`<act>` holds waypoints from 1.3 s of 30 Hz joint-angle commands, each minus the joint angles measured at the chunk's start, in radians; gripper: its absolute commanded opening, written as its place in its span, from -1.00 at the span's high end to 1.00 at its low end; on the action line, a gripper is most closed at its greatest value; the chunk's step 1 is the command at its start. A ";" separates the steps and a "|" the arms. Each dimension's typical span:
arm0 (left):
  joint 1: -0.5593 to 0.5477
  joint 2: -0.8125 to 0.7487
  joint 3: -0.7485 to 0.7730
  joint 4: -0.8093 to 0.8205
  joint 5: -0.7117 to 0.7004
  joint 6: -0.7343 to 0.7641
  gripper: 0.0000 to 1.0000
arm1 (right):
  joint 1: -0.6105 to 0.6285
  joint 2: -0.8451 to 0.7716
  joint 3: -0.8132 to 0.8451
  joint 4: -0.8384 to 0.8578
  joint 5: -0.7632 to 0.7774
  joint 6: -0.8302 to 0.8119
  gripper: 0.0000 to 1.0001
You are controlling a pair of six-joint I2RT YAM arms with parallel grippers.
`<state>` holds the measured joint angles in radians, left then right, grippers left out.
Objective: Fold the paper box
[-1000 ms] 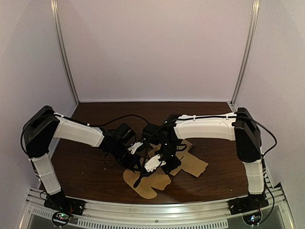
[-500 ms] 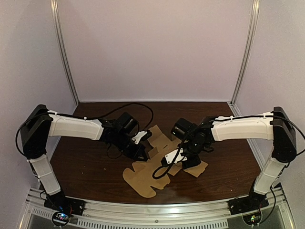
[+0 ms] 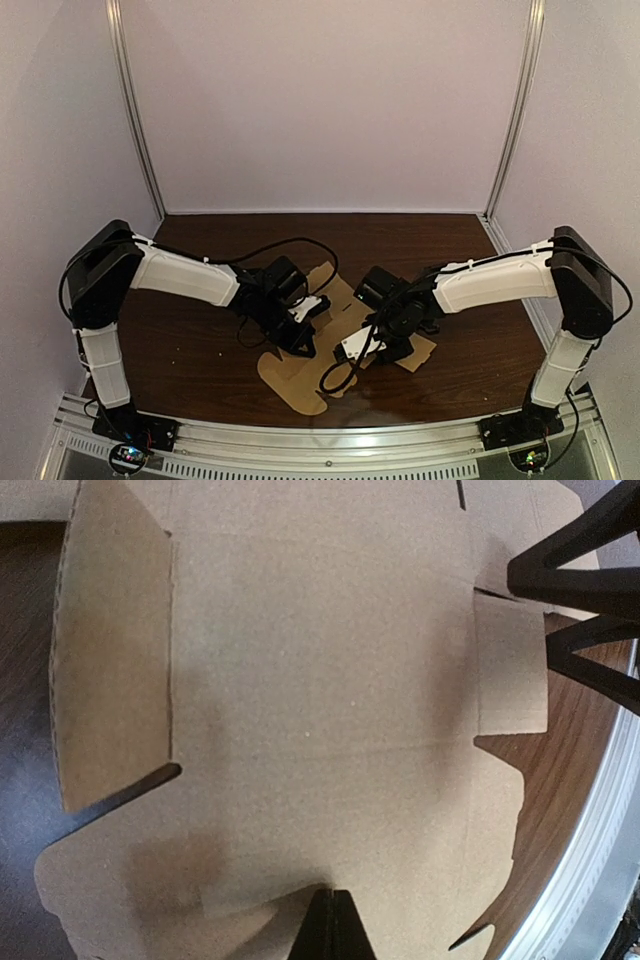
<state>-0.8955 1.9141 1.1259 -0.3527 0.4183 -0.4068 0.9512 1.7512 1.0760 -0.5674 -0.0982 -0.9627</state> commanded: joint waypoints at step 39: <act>0.003 0.082 0.003 -0.007 -0.002 0.105 1.00 | -0.015 0.177 0.263 -0.023 0.005 0.068 0.33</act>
<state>-0.8833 1.9453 1.1408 -0.3424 0.4355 -0.3302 0.9421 1.9293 1.2938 -0.6048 -0.0818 -0.9142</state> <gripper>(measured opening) 0.011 0.334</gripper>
